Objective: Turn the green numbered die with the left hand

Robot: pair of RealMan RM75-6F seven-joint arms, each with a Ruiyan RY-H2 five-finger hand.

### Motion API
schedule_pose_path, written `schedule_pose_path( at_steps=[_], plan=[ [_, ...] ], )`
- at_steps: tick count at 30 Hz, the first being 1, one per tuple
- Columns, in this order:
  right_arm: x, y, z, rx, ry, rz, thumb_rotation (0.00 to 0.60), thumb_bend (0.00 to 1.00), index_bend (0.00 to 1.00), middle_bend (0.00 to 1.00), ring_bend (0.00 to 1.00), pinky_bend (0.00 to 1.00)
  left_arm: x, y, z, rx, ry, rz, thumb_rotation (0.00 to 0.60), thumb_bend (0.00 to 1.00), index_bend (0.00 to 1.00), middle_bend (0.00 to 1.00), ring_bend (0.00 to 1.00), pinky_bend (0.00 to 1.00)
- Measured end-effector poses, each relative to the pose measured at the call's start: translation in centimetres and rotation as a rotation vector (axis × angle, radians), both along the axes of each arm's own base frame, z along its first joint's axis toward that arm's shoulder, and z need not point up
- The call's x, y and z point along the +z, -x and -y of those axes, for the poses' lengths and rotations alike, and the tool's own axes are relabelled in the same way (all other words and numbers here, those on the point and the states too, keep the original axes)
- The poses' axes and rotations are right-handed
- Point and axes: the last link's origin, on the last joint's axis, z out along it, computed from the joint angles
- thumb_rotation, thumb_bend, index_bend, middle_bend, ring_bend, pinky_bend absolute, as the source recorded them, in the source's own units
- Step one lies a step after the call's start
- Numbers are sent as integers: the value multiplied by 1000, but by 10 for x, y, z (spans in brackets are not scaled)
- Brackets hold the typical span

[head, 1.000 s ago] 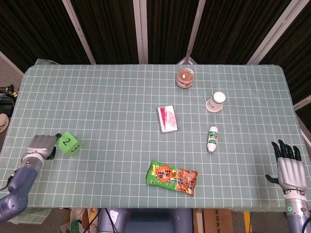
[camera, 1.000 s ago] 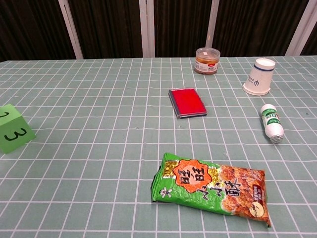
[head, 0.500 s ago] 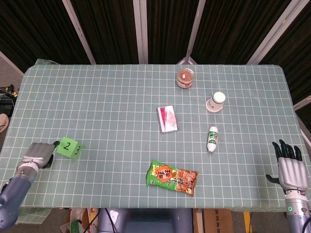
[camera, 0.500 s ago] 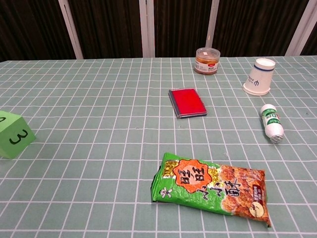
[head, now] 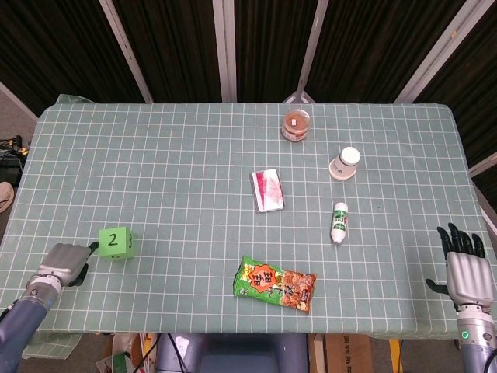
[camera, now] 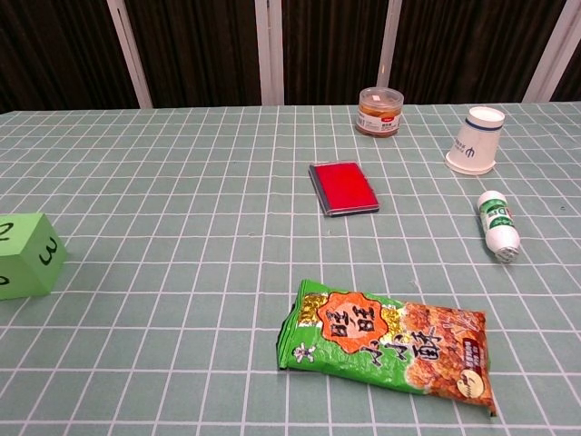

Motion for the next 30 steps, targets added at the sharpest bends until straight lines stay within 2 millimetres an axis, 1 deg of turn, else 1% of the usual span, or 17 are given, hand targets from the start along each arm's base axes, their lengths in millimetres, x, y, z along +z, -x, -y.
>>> schedule_pose_path(
  at_steps=[3, 10, 13, 15, 17, 19, 20, 22, 24, 25, 27, 29, 30],
  plan=[
    [0, 0, 0, -2, 4, 1, 600, 79, 110, 31, 94, 36, -7, -4, 0, -5, 9, 22, 600, 880, 132, 846, 702, 776],
    [1, 1, 0, -4, 6, 3, 600, 79, 110, 31, 94, 36, -18, -16, -8, -51, -27, 44, 600, 871, 132, 830, 699, 776],
    [2, 1, 0, -5, 9, 5, 600, 79, 110, 31, 94, 36, -21, -18, -7, -52, -23, 39, 600, 865, 132, 812, 692, 776],
    [2, 1, 0, -5, 8, 5, 600, 78, 110, 31, 94, 36, -19, -18, -5, -52, -14, 31, 600, 853, 132, 795, 679, 776],
    [1, 1, 0, -5, 5, 6, 600, 79, 110, 31, 95, 36, -13, -18, -1, -50, -3, 20, 600, 826, 132, 768, 653, 776],
    [1, 1, 0, -3, 2, 8, 600, 79, 110, 31, 94, 36, -3, -18, 3, -47, 1, 12, 600, 782, 132, 709, 598, 772],
    [1, 0, 0, -3, 1, 8, 600, 79, 110, 31, 94, 36, 2, -18, 4, -45, 1, 9, 600, 751, 132, 663, 555, 760],
    [1, 0, 0, -1, 0, 11, 600, 79, 110, 31, 94, 36, 18, -18, 9, -40, -10, 7, 600, 675, 133, 561, 453, 693],
    [1, -1, -1, 0, -2, 12, 600, 78, 110, 31, 94, 36, 34, -18, 13, -36, -35, 17, 600, 620, 135, 462, 337, 573],
    [1, -1, -1, 1, -4, 12, 600, 78, 110, 31, 94, 36, 43, -19, 15, -37, -57, 32, 600, 614, 137, 435, 303, 532],
    [1, -2, -1, 4, -6, 13, 600, 78, 110, 31, 94, 36, 51, -20, 21, -43, -89, 77, 600, 607, 142, 352, 208, 416],
    [0, -3, -2, 9, -6, 14, 600, 79, 110, 31, 94, 36, 55, -21, 28, -65, -131, 146, 600, 605, 143, 290, 153, 349],
    [1, -4, -2, 13, -5, 16, 600, 79, 110, 31, 94, 36, 57, -22, 32, -84, -152, 175, 600, 605, 143, 271, 140, 337]
  ],
)
